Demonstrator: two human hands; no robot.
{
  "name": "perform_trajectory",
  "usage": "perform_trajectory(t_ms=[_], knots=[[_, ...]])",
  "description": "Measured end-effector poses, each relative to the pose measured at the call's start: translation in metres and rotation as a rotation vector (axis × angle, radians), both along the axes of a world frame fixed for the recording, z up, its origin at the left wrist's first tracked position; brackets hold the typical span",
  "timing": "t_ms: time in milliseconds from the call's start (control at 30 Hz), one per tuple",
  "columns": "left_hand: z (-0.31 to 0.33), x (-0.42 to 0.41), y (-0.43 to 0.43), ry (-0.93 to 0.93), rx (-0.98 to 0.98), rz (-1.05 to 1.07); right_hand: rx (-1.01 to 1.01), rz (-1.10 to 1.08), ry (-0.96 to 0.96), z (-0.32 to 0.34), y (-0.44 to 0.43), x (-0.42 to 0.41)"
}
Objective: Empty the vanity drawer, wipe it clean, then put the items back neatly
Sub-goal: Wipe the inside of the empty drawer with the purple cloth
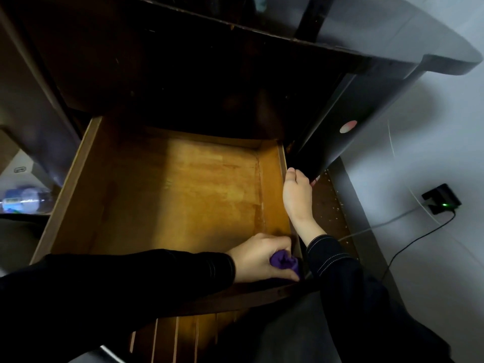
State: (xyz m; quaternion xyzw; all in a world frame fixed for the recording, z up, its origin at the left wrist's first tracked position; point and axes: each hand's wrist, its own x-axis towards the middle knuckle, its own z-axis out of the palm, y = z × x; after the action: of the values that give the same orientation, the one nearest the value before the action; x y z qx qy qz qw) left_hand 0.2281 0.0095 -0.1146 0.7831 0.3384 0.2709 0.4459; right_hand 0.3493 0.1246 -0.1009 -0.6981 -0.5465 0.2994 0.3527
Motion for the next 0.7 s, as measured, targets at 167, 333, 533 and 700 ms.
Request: perform_trajectory(t_ms=[167, 333, 533, 700], knots=[[-0.003, -0.003, 0.001, 0.041, 0.190, -0.045, -0.007, 0.000, -0.015, 0.005, -0.003, -0.003], [-0.011, -0.011, 0.004, 0.175, 0.421, -0.145, -0.003, -0.009, -0.055, 0.007, -0.005, -0.004], [-0.039, -0.012, 0.014, 0.419, 0.535, -0.225, 0.002, -0.008, -0.061, 0.005, -0.002, -0.002], [-0.051, -0.020, 0.062, 0.568, 0.580, -0.163, 0.004, -0.008, -0.033, -0.004, 0.003, 0.003]])
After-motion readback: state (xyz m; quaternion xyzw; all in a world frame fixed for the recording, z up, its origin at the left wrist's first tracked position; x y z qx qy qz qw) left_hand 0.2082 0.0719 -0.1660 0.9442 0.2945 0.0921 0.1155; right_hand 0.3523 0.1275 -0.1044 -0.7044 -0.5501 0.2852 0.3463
